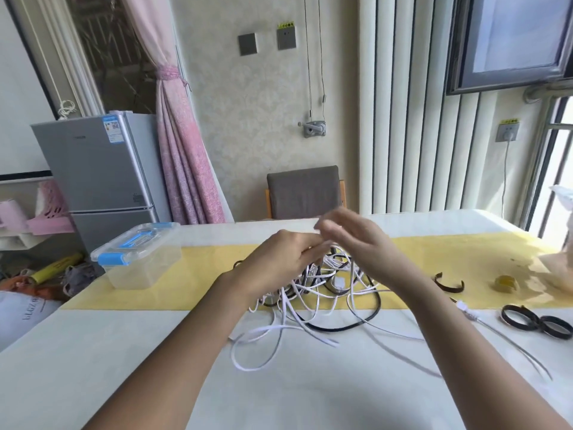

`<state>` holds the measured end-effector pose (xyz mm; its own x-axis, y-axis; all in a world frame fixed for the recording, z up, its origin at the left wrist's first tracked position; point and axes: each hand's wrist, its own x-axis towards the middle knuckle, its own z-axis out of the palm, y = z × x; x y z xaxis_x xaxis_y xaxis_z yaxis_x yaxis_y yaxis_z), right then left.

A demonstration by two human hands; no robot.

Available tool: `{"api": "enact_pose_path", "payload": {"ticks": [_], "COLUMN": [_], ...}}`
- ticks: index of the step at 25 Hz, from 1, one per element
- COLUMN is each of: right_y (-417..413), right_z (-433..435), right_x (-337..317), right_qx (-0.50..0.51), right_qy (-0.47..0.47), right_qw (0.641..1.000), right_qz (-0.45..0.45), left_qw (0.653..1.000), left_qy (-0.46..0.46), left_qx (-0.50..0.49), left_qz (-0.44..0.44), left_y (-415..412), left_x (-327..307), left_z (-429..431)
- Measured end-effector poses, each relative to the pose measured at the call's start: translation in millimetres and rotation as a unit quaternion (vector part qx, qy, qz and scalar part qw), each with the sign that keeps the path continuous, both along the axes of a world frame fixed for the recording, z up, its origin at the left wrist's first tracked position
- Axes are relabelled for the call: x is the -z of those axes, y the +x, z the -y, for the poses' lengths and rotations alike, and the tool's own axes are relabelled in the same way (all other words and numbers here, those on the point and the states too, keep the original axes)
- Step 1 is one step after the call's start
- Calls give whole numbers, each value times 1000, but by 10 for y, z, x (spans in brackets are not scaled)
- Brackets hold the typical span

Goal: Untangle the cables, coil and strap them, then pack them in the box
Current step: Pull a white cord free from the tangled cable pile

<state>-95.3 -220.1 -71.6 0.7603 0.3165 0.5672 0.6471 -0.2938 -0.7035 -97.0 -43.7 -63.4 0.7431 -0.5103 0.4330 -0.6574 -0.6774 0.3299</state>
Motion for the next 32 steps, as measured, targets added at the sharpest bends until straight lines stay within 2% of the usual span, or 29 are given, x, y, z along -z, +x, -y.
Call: {"api": "enact_pose_path", "payload": {"ticks": [3, 4, 7, 9, 10, 11, 13, 15, 17, 19, 21, 22, 23, 26, 28, 32], "right_y": [170, 223, 316, 369, 396, 414, 426, 467, 530, 579, 578, 547, 524, 388, 325, 321], "right_z": [7, 45, 241, 376, 443, 510, 598, 649, 709, 748, 731, 672, 583, 186, -36, -45], "right_x": [167, 247, 408, 458, 483, 494, 477, 469, 503, 582, 699, 752, 805, 840, 885, 953], "right_qx": [104, 103, 72, 123, 176, 234, 324, 387, 416, 429, 421, 407, 384, 256, 174, 127], "right_qy": [-167, -185, -110, -80, -86, -85, -40, 18, 25, -56, -165, -201, -211, -149, -137, -156], "right_qw": [980, 977, 985, 983, 977, 967, 945, 922, 909, 901, 886, 885, 896, 954, 974, 980], "right_qz": [-5, -22, -110, -107, -81, -51, -2, 32, 23, -40, -102, -101, -76, 39, 39, 7], "left_qw": [997, 993, 972, 960, 960, 962, 956, 910, 863, 878, 913, 925, 933, 940, 942, 948], "left_qy": [7, 32, 43, 27, 33, 50, 61, -41, -182, -271, -293, -290, -288, -303, -310, -296], "left_qx": [-61, -93, -136, -151, -165, -192, -287, -382, -419, -357, -268, -234, -206, -145, -117, -101], "left_qz": [-45, -70, -187, -233, -225, -187, -18, 160, 215, 167, 94, 71, 57, 53, 54, 56], "left_y": [173, 246, 377, 392, 420, 469, 611, 802, 918, 902, 829, 785, 743, 609, 514, 481], "left_x": [240, 353, 779, 1031, 1102, 1103, 986, 827, 760, 844, 1045, 1136, 1209, 1272, 1283, 1305], "left_z": [-60, -108, -287, -378, -419, -450, -543, -683, -738, -583, -352, -244, -145, 73, 172, 191]}}
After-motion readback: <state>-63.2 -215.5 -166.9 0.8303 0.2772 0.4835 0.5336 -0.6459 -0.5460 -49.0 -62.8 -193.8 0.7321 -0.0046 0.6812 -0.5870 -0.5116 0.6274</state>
